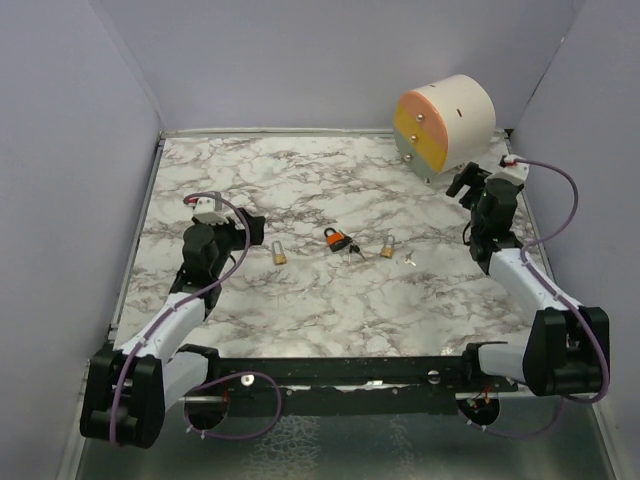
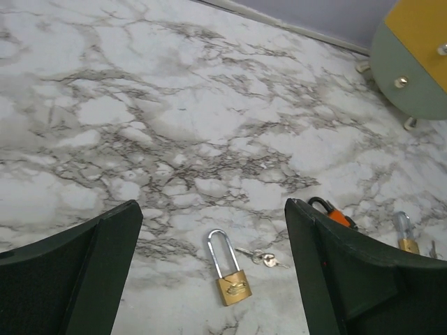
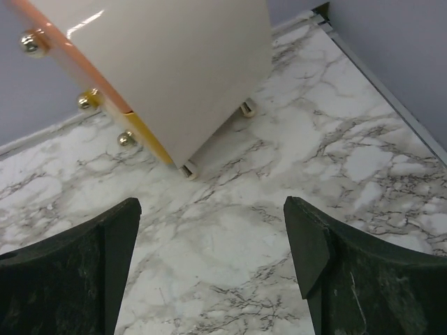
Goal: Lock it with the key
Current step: Reset both arms
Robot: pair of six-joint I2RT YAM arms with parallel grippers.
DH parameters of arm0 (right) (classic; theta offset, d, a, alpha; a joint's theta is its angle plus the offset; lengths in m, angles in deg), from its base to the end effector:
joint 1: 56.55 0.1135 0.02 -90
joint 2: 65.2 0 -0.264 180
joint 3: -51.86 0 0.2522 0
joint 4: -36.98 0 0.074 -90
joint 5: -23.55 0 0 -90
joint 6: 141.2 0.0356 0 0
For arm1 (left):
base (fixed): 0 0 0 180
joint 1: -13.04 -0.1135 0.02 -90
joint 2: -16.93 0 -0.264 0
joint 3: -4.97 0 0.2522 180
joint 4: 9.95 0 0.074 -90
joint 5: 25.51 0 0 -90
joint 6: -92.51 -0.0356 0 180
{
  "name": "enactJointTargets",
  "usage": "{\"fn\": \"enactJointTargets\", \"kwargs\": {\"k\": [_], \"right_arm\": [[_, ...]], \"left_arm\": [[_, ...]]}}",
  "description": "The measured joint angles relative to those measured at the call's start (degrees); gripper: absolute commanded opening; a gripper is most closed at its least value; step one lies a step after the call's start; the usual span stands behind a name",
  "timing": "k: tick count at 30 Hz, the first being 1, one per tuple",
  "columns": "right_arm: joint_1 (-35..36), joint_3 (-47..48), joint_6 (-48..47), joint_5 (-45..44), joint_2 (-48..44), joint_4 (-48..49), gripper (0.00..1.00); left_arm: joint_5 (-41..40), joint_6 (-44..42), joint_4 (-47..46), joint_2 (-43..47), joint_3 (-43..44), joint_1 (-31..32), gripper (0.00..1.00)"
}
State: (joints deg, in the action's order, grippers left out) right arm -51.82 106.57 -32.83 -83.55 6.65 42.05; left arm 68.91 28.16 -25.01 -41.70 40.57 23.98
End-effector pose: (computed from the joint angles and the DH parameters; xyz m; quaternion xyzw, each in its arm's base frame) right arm 0.2843 0.0130 0.2675 0.1841 0.7523 0.0113 0.6324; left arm 0.2185 -0.0450 0.2251 -0.0714 0.7510 -0.2335 0.6135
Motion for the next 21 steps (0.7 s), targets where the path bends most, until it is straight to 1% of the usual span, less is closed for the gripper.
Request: {"fn": "enactJointTargets", "kwargs": {"k": [1,2,3,5,7,9,10,12,15,18,21], "right_arm": [[-1.51,-0.44,0.66,0.46,-0.02,0.00,0.85],[-2.51,-0.66,1.18,0.87,0.04,0.00,0.86],[-3.67,-0.81,1.62,1.38,0.11,-0.04,0.86],[-6.47,-0.85,2.56,3.08,0.28,0.11,0.88],[-10.69,-0.85,3.69,4.94,0.76,0.35,0.88],[-15.47,-0.85,5.03,6.75,1.73,0.59,0.89],[-16.04,-0.85,5.86,7.82,1.81,0.70,0.89],[-20.50,-0.85,6.99,8.92,3.37,0.85,0.89],[-24.96,-0.85,9.09,12.17,5.97,2.10,0.89],[-27.39,-1.40,10.64,13.86,7.96,3.06,0.89],[-27.63,-3.63,11.39,15.06,8.00,4.92,0.89]], "left_arm": [[-0.66,-0.09,0.48,-0.07,0.00,-0.85,0.88],[-1.29,-0.24,0.85,-0.24,0.00,-2.08,0.92],[-1.75,-0.28,1.03,-0.52,0.04,-3.37,0.98],[-2.38,-0.22,1.22,-1.62,0.15,-7.48,0.99],[-2.40,0.57,1.25,-2.84,0.17,-12.55,0.99],[-2.95,0.79,1.20,-3.69,0.17,-16.44,0.99],[-3.19,0.74,1.20,-3.96,0.17,-17.42,0.99],[-4.07,0.17,1.22,-4.39,0.28,-18.18,0.99],[-5.38,-1.03,1.53,-5.46,1.20,-18.49,0.99],[-6.47,-2.08,1.53,-6.84,2.14,-18.51,0.99],[-7.04,-2.47,1.60,-7.87,2.16,-18.51,0.99]]}}
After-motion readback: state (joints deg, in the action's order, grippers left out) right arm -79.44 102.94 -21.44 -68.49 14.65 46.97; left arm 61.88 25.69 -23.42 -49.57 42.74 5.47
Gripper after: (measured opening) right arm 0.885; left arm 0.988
